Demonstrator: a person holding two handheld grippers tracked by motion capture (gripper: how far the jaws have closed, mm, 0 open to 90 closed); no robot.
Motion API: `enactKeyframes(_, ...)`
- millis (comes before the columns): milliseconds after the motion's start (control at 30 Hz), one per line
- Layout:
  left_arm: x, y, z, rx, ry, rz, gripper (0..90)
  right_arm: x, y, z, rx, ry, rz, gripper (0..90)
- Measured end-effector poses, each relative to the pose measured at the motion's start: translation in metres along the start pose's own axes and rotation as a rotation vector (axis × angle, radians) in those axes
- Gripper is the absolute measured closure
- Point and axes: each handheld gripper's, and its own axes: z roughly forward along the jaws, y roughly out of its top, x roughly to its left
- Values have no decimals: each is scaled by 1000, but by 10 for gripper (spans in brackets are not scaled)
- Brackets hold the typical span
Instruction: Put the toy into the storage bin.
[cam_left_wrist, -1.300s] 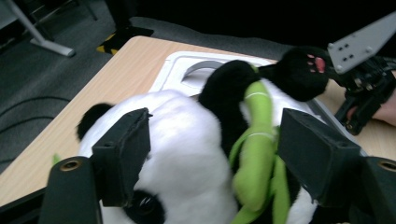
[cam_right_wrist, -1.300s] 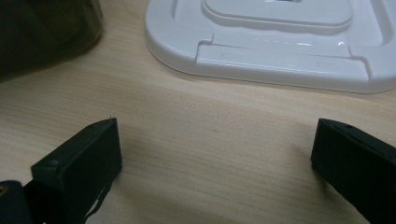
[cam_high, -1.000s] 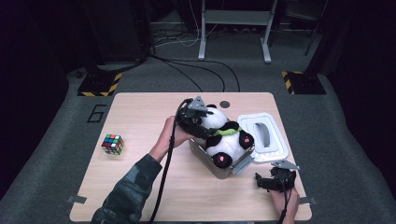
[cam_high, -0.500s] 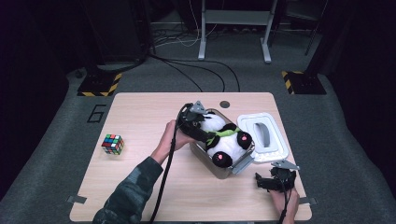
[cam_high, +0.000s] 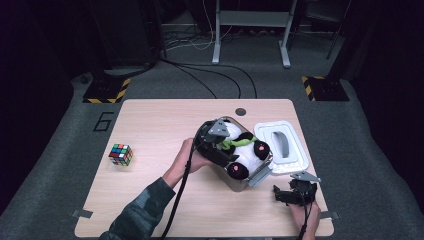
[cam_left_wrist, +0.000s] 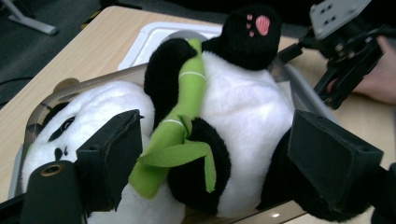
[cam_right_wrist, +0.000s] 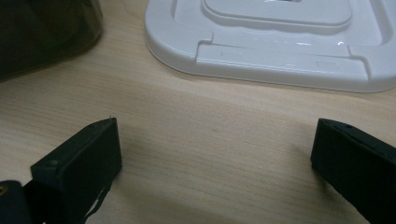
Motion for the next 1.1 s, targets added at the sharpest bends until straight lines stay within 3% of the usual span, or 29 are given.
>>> enactKeyframes(367,-4,-3,22,75,31,15,181,0,0,0,0,0,0,12)
enactKeyframes(667,2,-7,32,104,11,-21,199,0,0,0,0,0,0,12)
enactKeyframes(833,1,-6,36,134,24,-6,203,0,0,0,0,0,0,12)
enactKeyframes(1000,3,-7,35,123,11,-12,202,0,0,0,0,0,0,12)
enactKeyframes(1100,5,-7,25,95,13,-27,192,0,0,0,0,0,0,12)
